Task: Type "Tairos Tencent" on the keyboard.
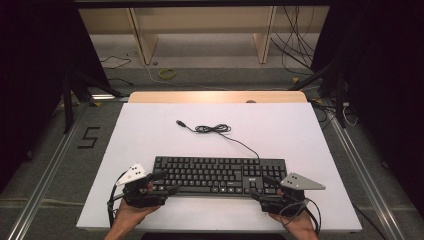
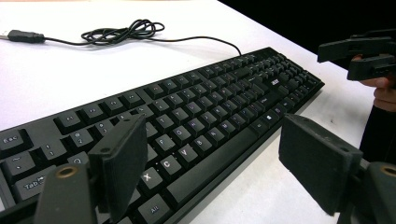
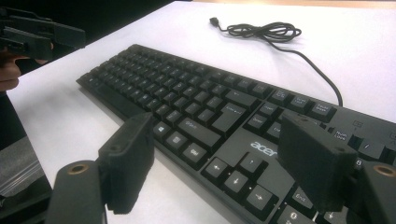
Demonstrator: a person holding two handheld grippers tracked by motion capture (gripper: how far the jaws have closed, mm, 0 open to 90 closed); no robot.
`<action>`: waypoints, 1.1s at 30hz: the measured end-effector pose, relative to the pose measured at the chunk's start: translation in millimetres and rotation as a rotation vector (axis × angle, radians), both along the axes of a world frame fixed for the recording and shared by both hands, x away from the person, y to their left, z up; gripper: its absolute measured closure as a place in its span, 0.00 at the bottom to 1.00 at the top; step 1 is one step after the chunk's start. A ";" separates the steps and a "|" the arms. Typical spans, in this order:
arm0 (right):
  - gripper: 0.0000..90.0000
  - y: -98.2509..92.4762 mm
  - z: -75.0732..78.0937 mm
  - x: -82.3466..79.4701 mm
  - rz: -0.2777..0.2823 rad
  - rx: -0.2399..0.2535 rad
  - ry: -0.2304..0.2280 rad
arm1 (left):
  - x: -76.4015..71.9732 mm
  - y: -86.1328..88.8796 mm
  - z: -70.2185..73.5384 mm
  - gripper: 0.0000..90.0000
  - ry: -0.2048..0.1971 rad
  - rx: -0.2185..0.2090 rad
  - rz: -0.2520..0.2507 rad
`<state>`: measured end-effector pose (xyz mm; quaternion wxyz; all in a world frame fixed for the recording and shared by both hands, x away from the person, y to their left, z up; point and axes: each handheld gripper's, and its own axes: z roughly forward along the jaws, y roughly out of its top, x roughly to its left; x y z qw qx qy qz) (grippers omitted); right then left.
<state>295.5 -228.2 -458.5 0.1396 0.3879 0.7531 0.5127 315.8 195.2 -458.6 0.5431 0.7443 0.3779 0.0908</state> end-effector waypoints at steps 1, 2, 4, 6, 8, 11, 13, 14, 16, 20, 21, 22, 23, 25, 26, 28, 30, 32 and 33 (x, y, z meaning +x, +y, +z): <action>0.31 0.2 0.0 0.1 0.001 0.000 0.000 | 0.0 0.1 0.1 0.26 0.000 0.001 -0.001; 0.31 0.3 0.1 0.1 0.001 0.000 0.000 | 0.0 0.1 0.1 0.26 -0.001 0.002 -0.001; 0.31 0.5 0.1 0.1 0.003 -0.001 0.001 | -0.1 0.0 0.0 0.26 0.000 0.000 0.000; 0.31 0.8 0.1 0.1 0.003 -0.001 0.001 | 0.0 0.1 0.0 0.26 0.000 -0.001 0.000; 0.31 1.4 0.0 0.3 0.003 0.000 -0.001 | 0.0 0.1 0.1 0.26 -0.001 0.002 -0.001; 0.31 2.3 0.0 0.5 0.005 -0.001 0.001 | 0.1 0.0 -0.1 0.26 0.000 0.003 0.000; 0.31 3.9 -0.2 1.3 0.006 -0.003 0.001 | 0.2 -0.1 -0.2 0.26 0.000 0.003 0.001; 0.31 4.8 -0.2 1.8 0.007 -0.002 0.005 | 0.3 0.0 -0.2 0.26 0.000 0.004 0.001; 0.31 5.8 -0.2 2.2 0.008 -0.002 0.006 | 0.5 0.1 -0.3 0.26 0.001 0.005 0.002; 0.31 7.6 -0.3 3.0 0.012 -0.005 0.005 | 0.9 0.5 -0.5 0.26 0.003 0.003 0.011; 0.31 15.2 -0.1 5.6 0.027 -0.012 0.011 | 0.9 0.5 -0.5 0.26 0.003 0.003 0.011; 0.31 15.2 -0.1 5.6 0.027 -0.012 0.011 | 1.1 1.3 -0.5 0.26 0.005 0.002 0.017; 0.31 15.2 -0.1 5.6 0.027 -0.012 0.011 | 1.1 1.3 -0.5 0.26 0.005 0.002 0.017; 0.31 21.6 0.6 8.2 0.040 -0.019 0.016 | 1.7 2.1 -0.6 0.26 0.008 -0.001 0.022; 0.31 26.6 1.5 11.0 0.051 -0.022 0.017 | 1.7 2.1 -0.6 0.26 0.008 -0.001 0.022; 0.31 26.6 1.5 11.0 0.051 -0.022 0.017 | 2.3 3.2 -0.7 0.26 0.011 0.000 0.030; 0.31 31.4 2.9 13.6 0.060 -0.024 0.018 | 2.9 4.2 -1.1 0.26 0.016 -0.002 0.039; 0.31 36.1 3.9 16.5 0.068 -0.027 0.017 | 3.6 5.6 -1.3 0.26 0.019 0.005 0.048; 0.31 41.5 4.5 19.6 0.076 -0.031 0.018 | 3.6 5.6 -1.3 0.26 0.019 0.005 0.048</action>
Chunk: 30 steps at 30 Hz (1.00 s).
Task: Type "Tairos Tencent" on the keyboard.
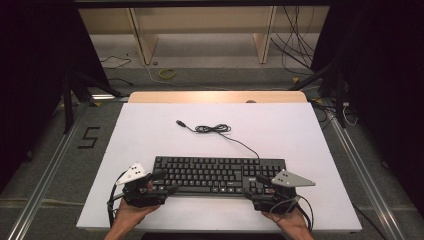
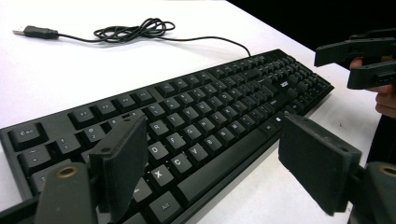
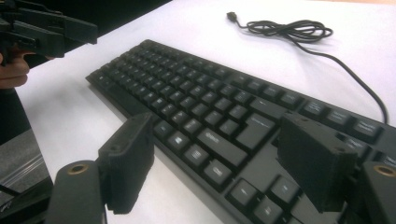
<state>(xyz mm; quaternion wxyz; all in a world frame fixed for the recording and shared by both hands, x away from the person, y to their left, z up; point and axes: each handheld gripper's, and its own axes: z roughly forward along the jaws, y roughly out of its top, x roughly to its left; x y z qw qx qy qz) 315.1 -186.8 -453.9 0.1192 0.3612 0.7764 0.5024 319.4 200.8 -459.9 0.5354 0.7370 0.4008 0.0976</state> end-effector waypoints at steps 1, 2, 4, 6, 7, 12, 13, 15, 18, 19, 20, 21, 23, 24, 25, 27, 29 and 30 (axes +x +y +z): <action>0.31 0.0 0.0 0.0 0.000 0.000 0.000 | 0.0 0.0 0.0 0.26 0.000 0.000 0.000; 0.31 0.0 0.0 0.0 0.000 0.000 0.000 | 0.0 0.0 0.0 0.26 0.000 0.000 0.000; 0.31 0.0 0.0 0.0 0.000 0.000 0.000 | 0.0 0.0 0.0 0.26 0.000 0.000 0.000; 0.31 0.0 0.0 0.0 0.000 0.000 0.000 | 0.0 0.0 0.0 0.26 0.000 0.000 0.000; 0.31 0.0 0.0 0.0 0.000 0.000 0.000 | 5.7 14.0 -4.1 0.26 0.060 0.043 0.103; 0.42 52.5 5.5 32.3 0.083 -0.017 0.026 | 5.7 14.0 -4.1 0.38 0.060 0.043 0.103; 0.42 52.5 5.5 32.3 0.083 -0.017 0.026 | 5.7 14.0 -4.1 0.38 0.060 0.043 0.103; 0.42 52.5 5.5 32.3 0.083 -0.017 0.026 | 5.7 14.0 -4.1 0.38 0.060 0.043 0.103; 0.44 55.3 5.5 33.8 0.088 -0.015 0.025 | 5.9 15.1 -4.7 0.39 0.065 0.055 0.113; 0.46 59.0 5.6 35.5 0.092 -0.021 0.029 | 6.0 15.5 -4.9 0.42 0.070 0.061 0.120; 0.47 62.0 5.6 36.7 0.094 -0.025 0.031 | 6.2 16.1 -5.3 0.43 0.074 0.064 0.124; 0.50 64.8 5.6 37.9 0.096 -0.027 0.033 | 6.3 16.7 -5.6 0.45 0.078 0.066 0.126; 0.51 67.4 5.6 39.1 0.098 -0.027 0.035 | 6.4 17.2 -5.8 0.46 0.081 0.069 0.129; 0.52 69.8 5.5 40.5 0.102 -0.030 0.036 | 6.3 17.7 -5.8 0.48 0.084 0.070 0.132; 0.54 72.0 5.6 41.7 0.102 -0.033 0.038 | 6.4 18.3 -6.0 0.49 0.087 0.073 0.136; 0.60 78.1 5.4 45.1 0.106 -0.035 0.044 | 6.5 20.0 -6.9 0.54 0.100 0.085 0.146; 0.63 81.8 4.9 47.1 0.106 -0.041 0.050 | 7.0 20.8 -7.8 0.57 0.113 0.094 0.155; 0.64 83.1 4.7 47.8 0.105 -0.044 0.053 | 7.0 20.8 -7.8 0.59 0.113 0.094 0.155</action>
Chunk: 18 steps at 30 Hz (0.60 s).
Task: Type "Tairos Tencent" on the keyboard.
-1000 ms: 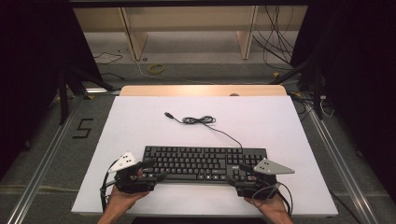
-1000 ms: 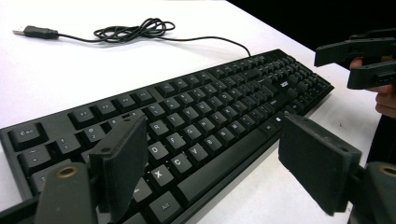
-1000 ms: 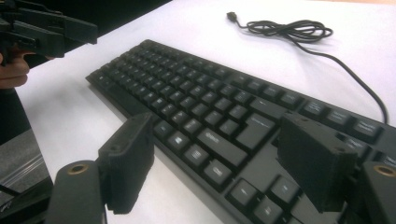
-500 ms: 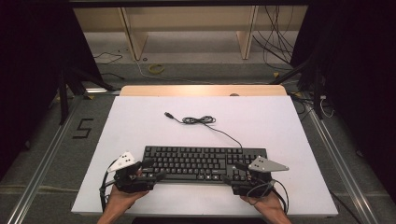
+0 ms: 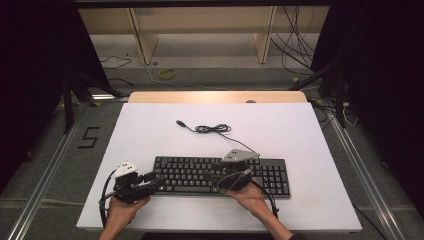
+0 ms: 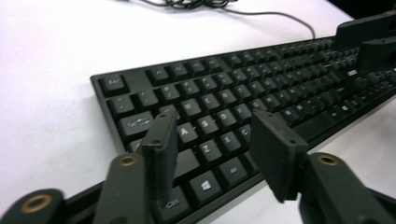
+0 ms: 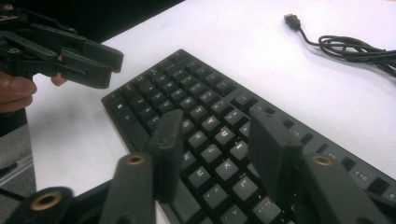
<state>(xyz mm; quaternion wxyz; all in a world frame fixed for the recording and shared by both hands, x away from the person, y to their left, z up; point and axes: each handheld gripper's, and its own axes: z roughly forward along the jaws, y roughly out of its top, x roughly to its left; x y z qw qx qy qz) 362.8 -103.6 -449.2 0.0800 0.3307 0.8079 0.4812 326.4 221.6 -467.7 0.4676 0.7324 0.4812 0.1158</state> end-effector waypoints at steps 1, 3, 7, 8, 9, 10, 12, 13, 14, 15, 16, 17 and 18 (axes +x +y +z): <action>0.65 1.4 -0.3 1.2 0.001 -0.002 0.005 | 0.4 0.2 -0.6 0.61 0.008 0.007 0.003; 0.68 4.4 -1.1 3.4 0.002 -0.005 0.013 | 1.1 1.3 -2.0 0.64 0.013 0.020 0.002; 0.75 9.3 -2.2 7.4 0.003 -0.006 0.020 | 1.7 2.7 -2.6 0.72 0.017 0.025 0.000; 0.76 11.0 -2.4 8.3 0.003 -0.005 0.021 | 2.1 3.3 -3.5 0.74 0.022 0.026 0.000; 0.78 12.6 -2.7 9.3 0.005 -0.005 0.022 | 2.1 3.3 -3.5 0.75 0.022 0.026 0.000; 0.81 14.5 -3.0 10.4 0.005 -0.005 0.025 | 2.4 3.2 -3.9 0.77 0.025 0.036 0.000; 0.86 18.7 -3.4 12.0 0.009 -0.007 0.032 | 2.5 2.9 -4.3 0.82 0.027 0.051 -0.004; 0.88 20.9 -3.7 12.6 0.012 -0.012 0.031 | 2.6 2.6 -4.6 0.84 0.028 0.057 -0.004; 0.91 23.4 -4.0 13.4 0.013 -0.016 0.033 | 2.6 2.6 -4.6 0.86 0.028 0.057 -0.004; 0.91 23.4 -4.0 13.4 0.013 -0.016 0.033 | 2.8 2.6 -4.9 0.86 0.027 0.066 -0.003; 0.95 28.1 -4.8 15.4 0.018 -0.021 0.042 | 3.3 3.2 -5.5 0.91 0.028 0.078 -0.006; 0.96 30.7 -5.5 16.6 0.020 -0.021 0.045 | 3.6 3.4 -5.9 0.93 0.030 0.076 -0.002; 0.98 33.2 -6.3 17.9 0.020 -0.025 0.048 | 3.9 3.9 -6.2 0.95 0.034 0.079 -0.001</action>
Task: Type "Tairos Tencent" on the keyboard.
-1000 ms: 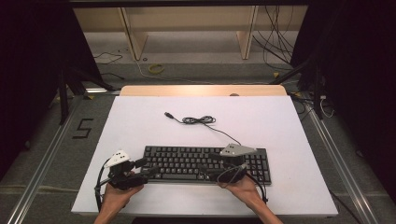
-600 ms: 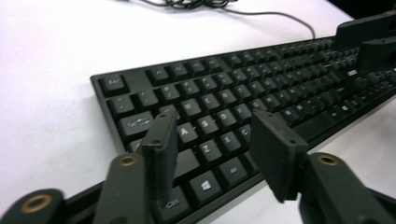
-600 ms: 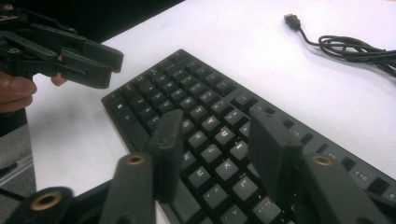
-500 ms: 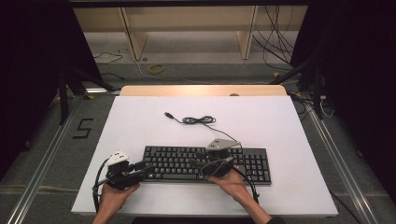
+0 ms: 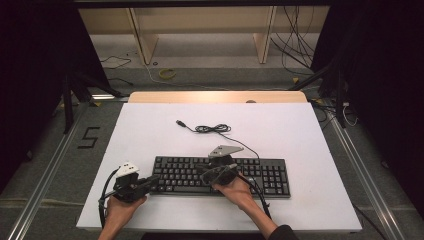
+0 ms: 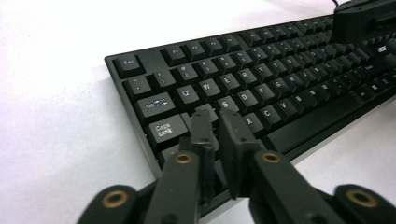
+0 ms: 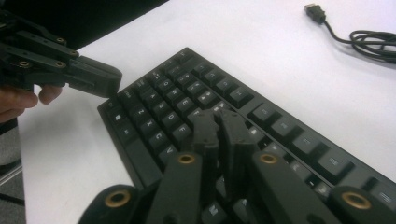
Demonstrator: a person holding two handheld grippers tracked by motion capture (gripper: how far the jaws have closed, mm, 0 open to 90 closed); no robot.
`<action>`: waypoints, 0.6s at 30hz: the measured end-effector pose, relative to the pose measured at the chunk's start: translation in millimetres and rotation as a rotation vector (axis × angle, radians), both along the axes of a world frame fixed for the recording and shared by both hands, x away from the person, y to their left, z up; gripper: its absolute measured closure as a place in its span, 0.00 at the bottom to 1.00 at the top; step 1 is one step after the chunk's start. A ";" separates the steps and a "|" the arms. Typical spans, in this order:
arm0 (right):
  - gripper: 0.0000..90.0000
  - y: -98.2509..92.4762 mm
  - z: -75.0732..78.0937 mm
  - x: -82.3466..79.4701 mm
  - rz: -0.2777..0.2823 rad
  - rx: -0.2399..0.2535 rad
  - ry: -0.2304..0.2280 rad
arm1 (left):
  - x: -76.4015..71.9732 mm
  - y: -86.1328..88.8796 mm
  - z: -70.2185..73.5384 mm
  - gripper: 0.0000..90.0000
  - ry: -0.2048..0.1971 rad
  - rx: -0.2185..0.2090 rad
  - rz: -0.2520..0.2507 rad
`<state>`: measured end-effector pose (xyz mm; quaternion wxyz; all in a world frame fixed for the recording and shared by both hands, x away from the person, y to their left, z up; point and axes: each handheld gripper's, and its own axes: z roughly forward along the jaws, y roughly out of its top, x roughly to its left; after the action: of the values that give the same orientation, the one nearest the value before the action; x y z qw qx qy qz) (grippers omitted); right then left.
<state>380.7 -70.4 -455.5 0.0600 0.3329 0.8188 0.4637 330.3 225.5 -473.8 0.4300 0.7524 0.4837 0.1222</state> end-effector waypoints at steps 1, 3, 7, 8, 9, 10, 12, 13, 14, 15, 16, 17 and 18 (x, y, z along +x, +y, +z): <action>0.99 2.8 -1.0 1.2 0.001 -0.005 0.005 | 0.3 0.3 -0.3 0.97 0.002 0.004 0.000; 1.00 8.1 -3.3 3.6 0.004 -0.017 0.007 | 0.6 0.4 -0.8 0.99 0.003 0.019 -0.002; 1.00 17.2 -5.9 7.5 0.007 -0.036 0.014 | 2.4 -0.1 -1.7 0.99 0.007 0.041 0.005; 1.00 19.4 -6.3 8.4 0.009 -0.040 0.018 | 2.4 -0.1 -1.7 0.99 0.007 0.041 0.005; 1.00 21.6 -6.9 9.3 0.007 -0.044 0.017 | 3.0 0.1 -2.1 0.99 0.008 0.048 0.006; 1.00 23.9 -7.3 10.0 0.008 -0.050 0.022 | 4.1 0.2 -2.6 0.99 0.014 0.051 0.011; 1.00 28.4 -8.5 11.4 0.010 -0.061 0.027 | 4.5 0.5 -2.7 0.99 0.017 0.053 0.010; 1.00 30.5 -9.3 12.0 0.010 -0.065 0.028 | 4.9 0.7 -2.9 0.99 0.018 0.056 0.010; 1.00 32.4 -10.3 12.8 0.012 -0.069 0.025 | 5.5 0.8 -3.3 0.99 0.022 0.059 0.007; 1.00 32.4 -10.3 12.8 0.012 -0.069 0.025 | 5.5 0.8 -3.3 0.99 0.022 0.059 0.007; 1.00 35.7 -12.2 14.0 0.006 -0.080 0.028 | 5.8 0.5 -3.6 0.99 0.024 0.057 0.009; 1.00 37.0 -13.1 14.8 0.007 -0.084 0.031 | 6.3 0.3 -4.2 0.99 0.028 0.059 0.010; 1.00 38.4 -14.0 15.6 0.006 -0.087 0.032 | 6.7 0.3 -4.4 0.99 0.031 0.061 0.010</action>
<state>396.3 -32.1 -469.5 0.0598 0.3351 0.8401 0.4224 337.0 225.8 -478.2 0.3987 0.7646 0.4902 0.1271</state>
